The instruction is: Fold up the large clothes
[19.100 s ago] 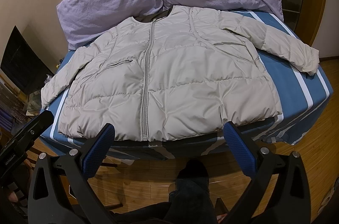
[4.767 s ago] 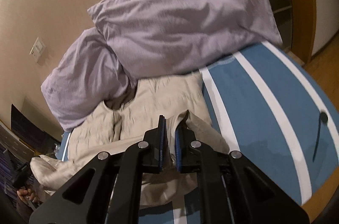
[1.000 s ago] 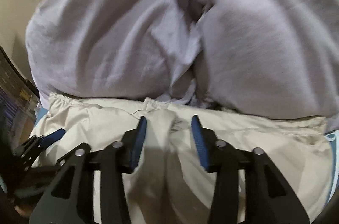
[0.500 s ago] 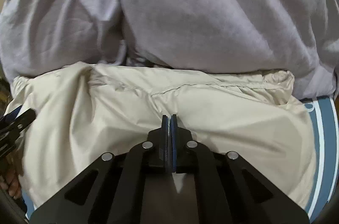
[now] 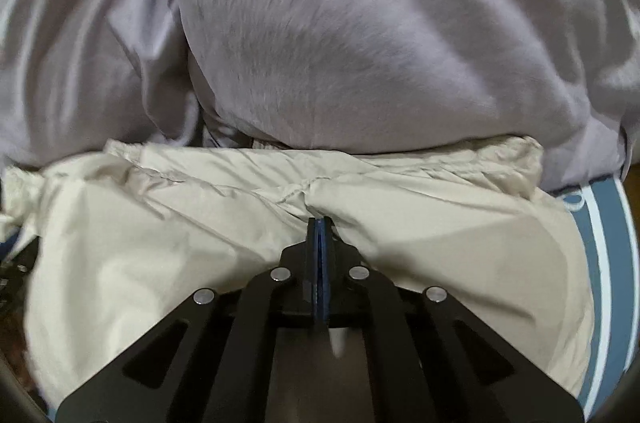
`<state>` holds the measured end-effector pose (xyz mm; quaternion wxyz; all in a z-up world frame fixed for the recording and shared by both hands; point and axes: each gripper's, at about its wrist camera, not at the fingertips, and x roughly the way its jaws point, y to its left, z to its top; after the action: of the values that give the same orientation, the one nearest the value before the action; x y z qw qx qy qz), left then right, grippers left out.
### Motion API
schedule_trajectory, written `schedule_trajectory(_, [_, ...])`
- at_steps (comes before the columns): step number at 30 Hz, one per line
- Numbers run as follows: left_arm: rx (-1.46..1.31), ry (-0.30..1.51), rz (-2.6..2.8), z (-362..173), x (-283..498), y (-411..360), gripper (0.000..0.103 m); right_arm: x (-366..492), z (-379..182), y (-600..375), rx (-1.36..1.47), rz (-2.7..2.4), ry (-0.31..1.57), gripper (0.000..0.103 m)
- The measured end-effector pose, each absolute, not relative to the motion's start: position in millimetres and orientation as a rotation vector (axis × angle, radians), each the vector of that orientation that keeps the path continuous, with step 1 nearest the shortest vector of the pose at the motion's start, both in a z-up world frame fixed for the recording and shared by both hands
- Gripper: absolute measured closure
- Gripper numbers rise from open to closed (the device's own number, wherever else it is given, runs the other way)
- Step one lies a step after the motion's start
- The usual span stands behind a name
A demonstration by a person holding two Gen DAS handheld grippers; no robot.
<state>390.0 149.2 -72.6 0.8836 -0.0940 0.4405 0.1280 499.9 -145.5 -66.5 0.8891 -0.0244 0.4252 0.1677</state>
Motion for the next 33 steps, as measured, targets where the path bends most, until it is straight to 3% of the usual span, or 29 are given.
schedule_trajectory(1, [-0.200,0.906,0.264,-68.8,385.3,150.3,0.018,494.7,-61.6,-153.4,-0.025,0.359,0.868,0.091])
schedule_trajectory(3, [-0.203,0.884,0.261,-60.8,378.9,151.3,0.018,478.0,-53.6,-167.7,0.015,0.358,0.823,0.052])
schedule_trajectory(4, [-0.208,0.871,0.260,-58.1,376.0,152.8,0.018,473.4,-50.8,-174.5,0.027,0.353,0.799,0.046])
schedule_trajectory(15, [-0.180,0.841,0.296,-57.6,367.3,149.4,0.017,460.1,-66.2,-199.2,-0.039,0.239,0.737,0.044])
schedule_trajectory(33, [-0.198,0.843,0.330,-95.4,392.3,164.4,0.006,495.1,-106.8,-184.8,-0.099,0.207,0.713,0.032])
